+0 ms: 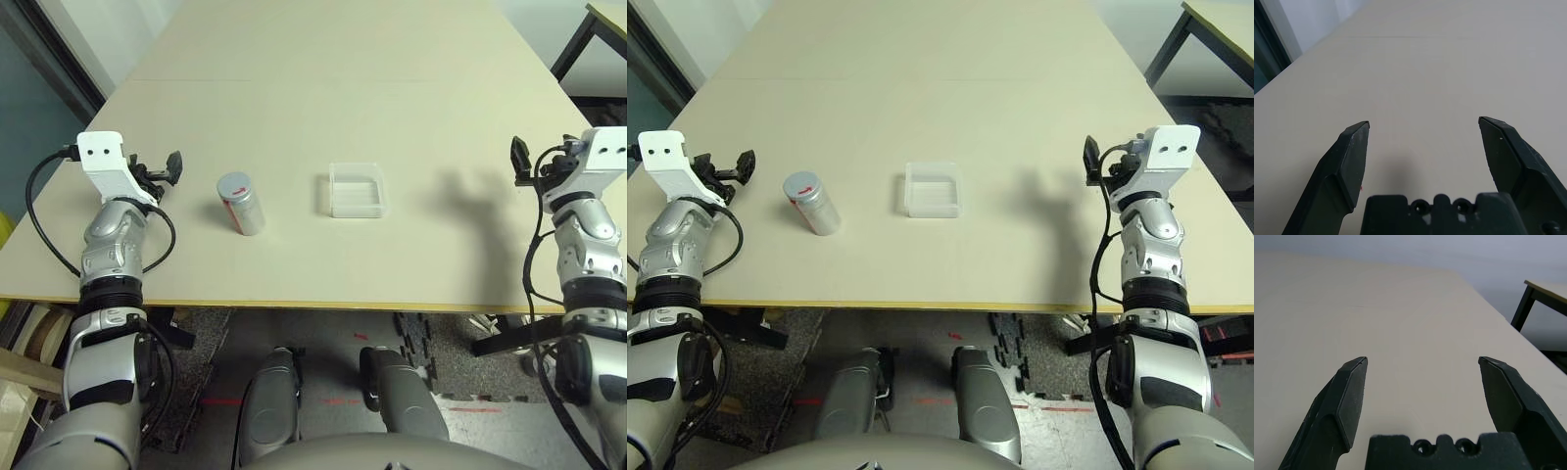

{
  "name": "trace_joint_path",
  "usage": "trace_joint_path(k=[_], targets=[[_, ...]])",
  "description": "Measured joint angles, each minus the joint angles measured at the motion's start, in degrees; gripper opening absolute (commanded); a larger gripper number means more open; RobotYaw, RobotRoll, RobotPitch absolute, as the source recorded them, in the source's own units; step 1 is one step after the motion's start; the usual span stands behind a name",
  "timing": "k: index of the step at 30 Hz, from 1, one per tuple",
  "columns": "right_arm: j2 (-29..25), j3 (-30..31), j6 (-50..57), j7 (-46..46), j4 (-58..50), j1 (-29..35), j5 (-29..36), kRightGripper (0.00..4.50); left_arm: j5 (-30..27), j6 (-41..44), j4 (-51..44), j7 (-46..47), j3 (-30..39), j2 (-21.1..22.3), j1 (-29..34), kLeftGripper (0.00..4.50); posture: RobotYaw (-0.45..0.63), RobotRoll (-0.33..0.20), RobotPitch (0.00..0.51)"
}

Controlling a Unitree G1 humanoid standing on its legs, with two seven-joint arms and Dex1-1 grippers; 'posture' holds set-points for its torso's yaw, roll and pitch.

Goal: Pour the medicine from the bottle into the box.

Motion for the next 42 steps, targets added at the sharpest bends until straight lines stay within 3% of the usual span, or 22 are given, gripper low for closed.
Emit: trace_joint_path(k=[12, 17, 32, 42], targets=[[1.09, 0.25, 1.08, 1.73, -1.01, -0.01, 0.48, 4.50, -0.03, -0.01, 0.02, -0.81, 0.02, 0.47, -0.05, 4.48, -0.01, 0.000, 0.138], [2.14, 1.63, 3.59, 9.82, -3.86, -0.02, 3.11, 4.50, -0.28, 0.78, -0.31, -2.66, 0.01, 0.92, 0.14, 4.48, -0.01, 0.000, 0.123], [0.27, 12.86, 22.20, 44.02, -30.15, 4.72, 15.60, 4.50, -3.19, 7.13, -6.68, -11.98, 0.31, 4.09, 3.25, 4.48, 0.00, 0.000, 0.120], [-1.38, 19.41, 24.56, 54.48, -35.64, 5.75, 16.34, 4.50, -8.35, 12.69, -20.16, -17.64, 0.82, 4.16, 10.64, 4.48, 0.03, 0.000, 0.123]])
